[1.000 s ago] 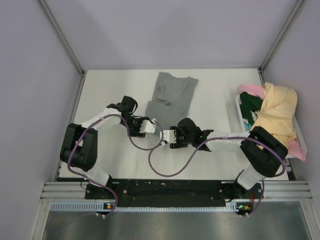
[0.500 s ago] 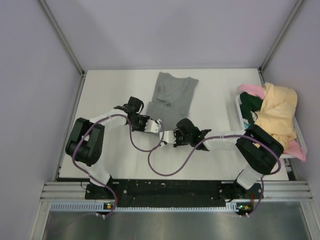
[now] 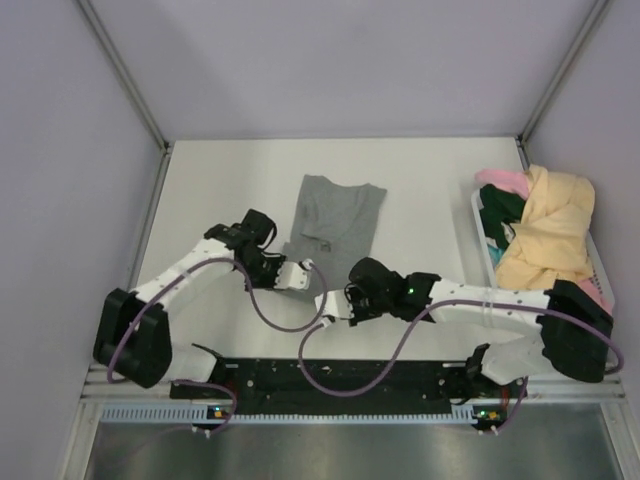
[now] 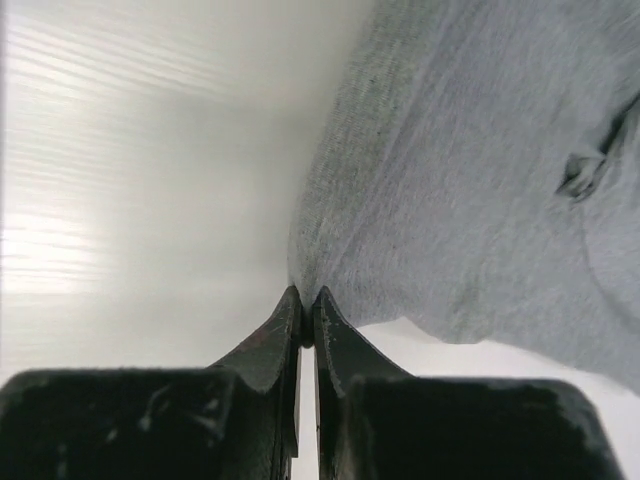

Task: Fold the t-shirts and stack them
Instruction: Grab one side of the 2/3 rectangular tshirt with both arms, then fold the long partially folded tshirt into a neat square

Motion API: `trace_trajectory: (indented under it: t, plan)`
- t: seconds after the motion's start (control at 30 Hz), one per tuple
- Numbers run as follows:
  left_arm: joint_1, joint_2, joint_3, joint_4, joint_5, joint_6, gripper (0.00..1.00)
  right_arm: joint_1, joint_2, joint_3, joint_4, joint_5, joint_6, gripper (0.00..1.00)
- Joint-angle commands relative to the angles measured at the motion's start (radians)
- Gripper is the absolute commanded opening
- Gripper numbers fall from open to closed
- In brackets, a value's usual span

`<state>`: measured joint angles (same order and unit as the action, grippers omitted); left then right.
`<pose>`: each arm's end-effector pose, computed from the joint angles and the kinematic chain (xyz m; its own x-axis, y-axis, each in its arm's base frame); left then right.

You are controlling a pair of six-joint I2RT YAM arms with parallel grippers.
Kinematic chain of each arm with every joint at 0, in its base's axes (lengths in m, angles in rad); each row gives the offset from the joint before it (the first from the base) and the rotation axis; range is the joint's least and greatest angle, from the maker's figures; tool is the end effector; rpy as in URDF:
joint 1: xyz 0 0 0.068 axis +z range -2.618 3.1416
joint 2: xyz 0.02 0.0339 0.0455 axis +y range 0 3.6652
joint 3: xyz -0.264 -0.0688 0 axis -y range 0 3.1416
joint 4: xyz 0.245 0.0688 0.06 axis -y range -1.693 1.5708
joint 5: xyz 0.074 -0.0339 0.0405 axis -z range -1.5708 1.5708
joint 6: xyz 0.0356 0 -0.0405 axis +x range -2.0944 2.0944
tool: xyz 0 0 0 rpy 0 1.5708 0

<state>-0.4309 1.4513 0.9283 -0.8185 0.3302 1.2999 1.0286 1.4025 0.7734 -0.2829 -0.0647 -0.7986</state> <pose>0.2271 -0.1171 0.2004 0.2085 0.9073 -0.3651 0.9762 -0.1702 0.1345 0.1406 0.2378 0.1915 0.3423 -0.8172 -0.4637 -0.9029 -0.1496 -0.4029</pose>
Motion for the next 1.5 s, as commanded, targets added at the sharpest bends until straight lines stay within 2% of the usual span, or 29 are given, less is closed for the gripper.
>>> trace_trajectory:
  t: [0.0, 0.1, 0.2, 0.3, 0.43, 0.57, 0.73, 0.93, 1.13, 1.47]
  plan:
    - [0.006, -0.208, -0.023, -0.408, 0.064, -0.010, 0.00, 0.120, -0.190, 0.052, -0.290, -0.086, 0.113, 0.00]
    - [-0.003, -0.336, -0.013, -0.597, 0.133, 0.030, 0.00, 0.195, -0.255, 0.081, -0.357, -0.151, 0.180, 0.00]
    - [-0.005, -0.361, 0.049, -0.706, 0.196, 0.023, 0.00, 0.206, -0.295, 0.105, -0.360, -0.213, 0.234, 0.00]
    - [-0.005, -0.350, 0.118, -0.693, 0.196, -0.031, 0.00, 0.174, -0.327, 0.124, -0.340, -0.186, 0.258, 0.00]
    - [-0.003, -0.286, 0.253, -0.558, 0.139, -0.215, 0.00, -0.003, -0.313, 0.171, -0.300, -0.221, 0.332, 0.00]
    - [0.001, -0.186, 0.352, -0.388, 0.069, -0.330, 0.00, -0.175, -0.258, 0.197, -0.216, -0.218, 0.401, 0.00]
    - [0.014, 0.036, 0.547, -0.328, 0.006, -0.389, 0.00, -0.395, -0.156, 0.253, -0.133, -0.299, 0.460, 0.00]
    - [0.029, 0.311, 0.795, -0.289, -0.046, -0.464, 0.00, -0.554, 0.004, 0.314, -0.095, -0.394, 0.522, 0.00]
    - [0.052, 0.533, 0.964, -0.312, -0.060, -0.499, 0.00, -0.653, 0.159, 0.389, -0.055, -0.434, 0.524, 0.00]
    - [0.098, 0.744, 1.115, -0.278, -0.134, -0.573, 0.00, -0.697, 0.475, 0.616, -0.030, -0.406, 0.547, 0.00]
